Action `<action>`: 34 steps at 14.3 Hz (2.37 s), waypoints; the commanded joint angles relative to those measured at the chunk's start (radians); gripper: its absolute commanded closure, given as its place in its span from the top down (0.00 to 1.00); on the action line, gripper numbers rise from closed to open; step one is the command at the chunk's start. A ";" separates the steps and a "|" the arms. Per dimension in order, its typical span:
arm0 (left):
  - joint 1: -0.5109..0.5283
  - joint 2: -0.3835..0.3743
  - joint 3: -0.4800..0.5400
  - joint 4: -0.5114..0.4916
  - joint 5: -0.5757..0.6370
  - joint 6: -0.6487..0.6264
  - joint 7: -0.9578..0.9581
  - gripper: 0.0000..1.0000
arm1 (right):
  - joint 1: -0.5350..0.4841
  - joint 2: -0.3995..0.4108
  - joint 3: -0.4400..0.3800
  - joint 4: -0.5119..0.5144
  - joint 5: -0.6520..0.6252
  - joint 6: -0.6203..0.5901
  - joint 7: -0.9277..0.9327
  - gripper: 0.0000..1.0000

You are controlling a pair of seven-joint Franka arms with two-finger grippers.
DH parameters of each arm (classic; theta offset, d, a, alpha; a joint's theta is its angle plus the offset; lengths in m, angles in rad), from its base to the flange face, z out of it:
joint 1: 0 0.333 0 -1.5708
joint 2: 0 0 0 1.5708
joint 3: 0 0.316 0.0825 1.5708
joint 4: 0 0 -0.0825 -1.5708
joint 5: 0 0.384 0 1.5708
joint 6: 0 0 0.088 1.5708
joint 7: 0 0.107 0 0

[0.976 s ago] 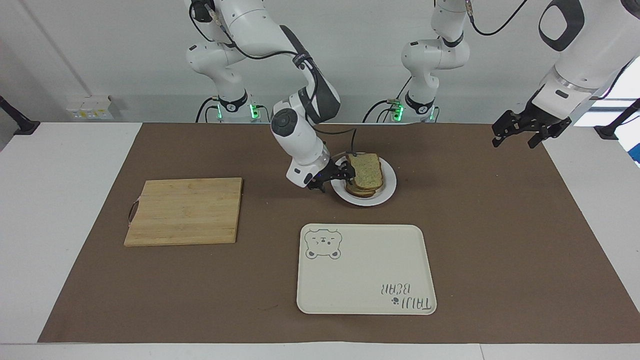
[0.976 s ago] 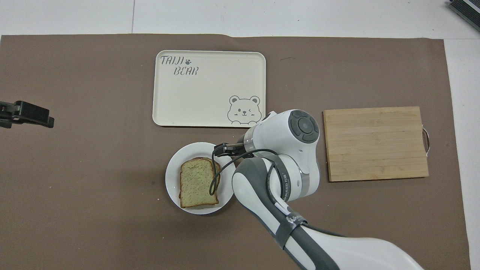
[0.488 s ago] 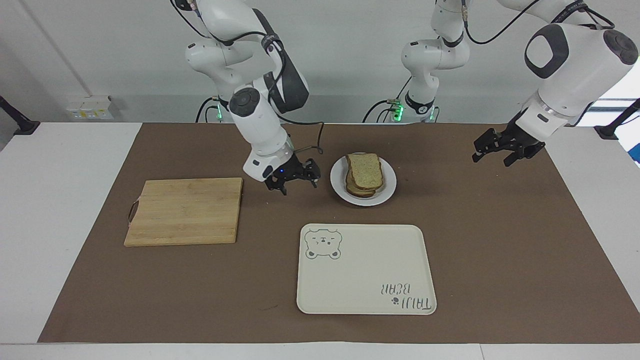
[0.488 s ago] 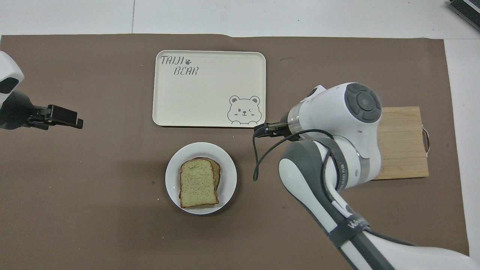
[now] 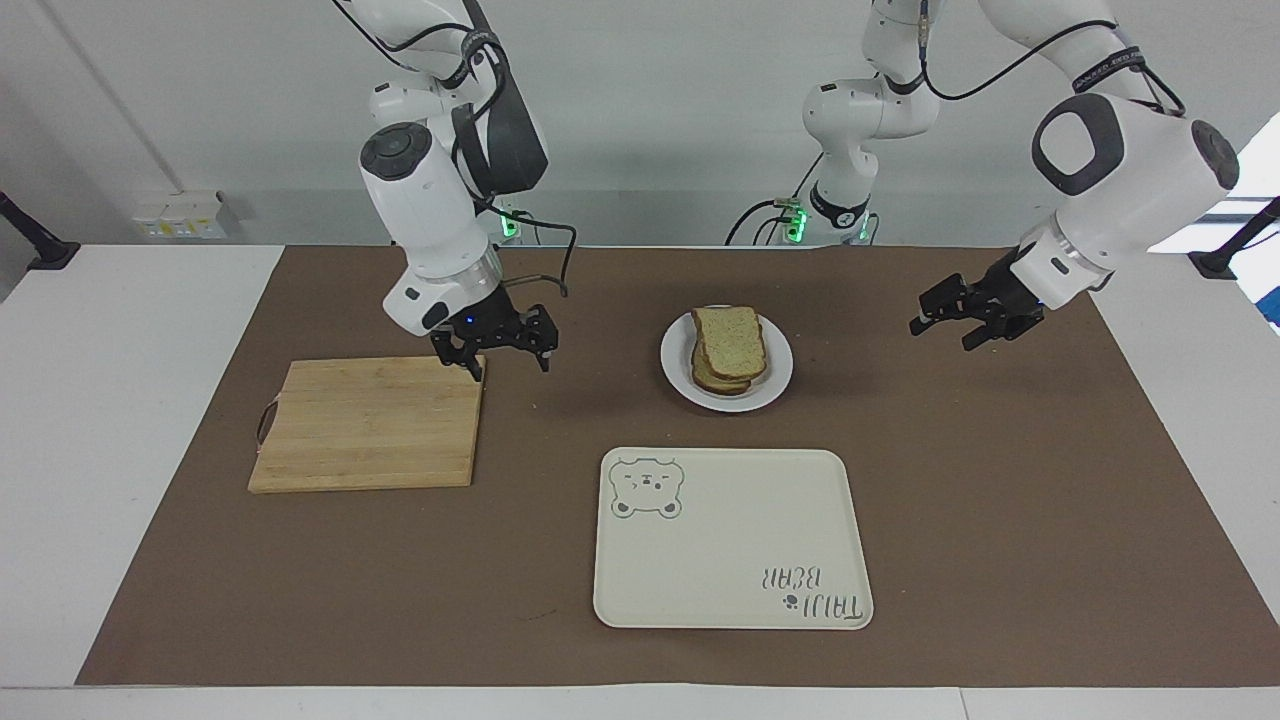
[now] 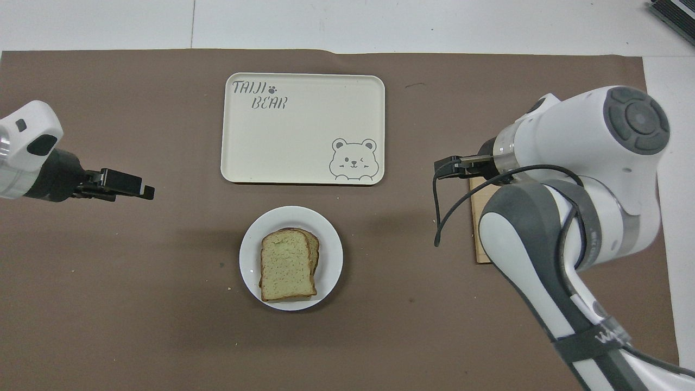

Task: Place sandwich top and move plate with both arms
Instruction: 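Withdraw the right gripper while the left gripper reaches toward the plate, then grip the plate rim with the left gripper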

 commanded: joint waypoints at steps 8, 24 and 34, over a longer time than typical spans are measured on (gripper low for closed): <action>-0.037 0.009 -0.008 -0.376 -0.412 0.218 0.425 1.00 | -0.151 -0.144 0.009 0.017 -0.086 -0.128 -0.017 1.00; -0.074 0.108 -0.012 -0.517 -0.681 0.171 0.722 0.52 | -0.338 -0.227 -0.001 0.101 -0.144 -0.486 -0.140 1.00; -0.077 0.101 -0.006 -0.504 -0.749 0.080 0.662 0.00 | -0.354 -0.204 0.012 0.233 -0.144 -0.481 -0.236 1.00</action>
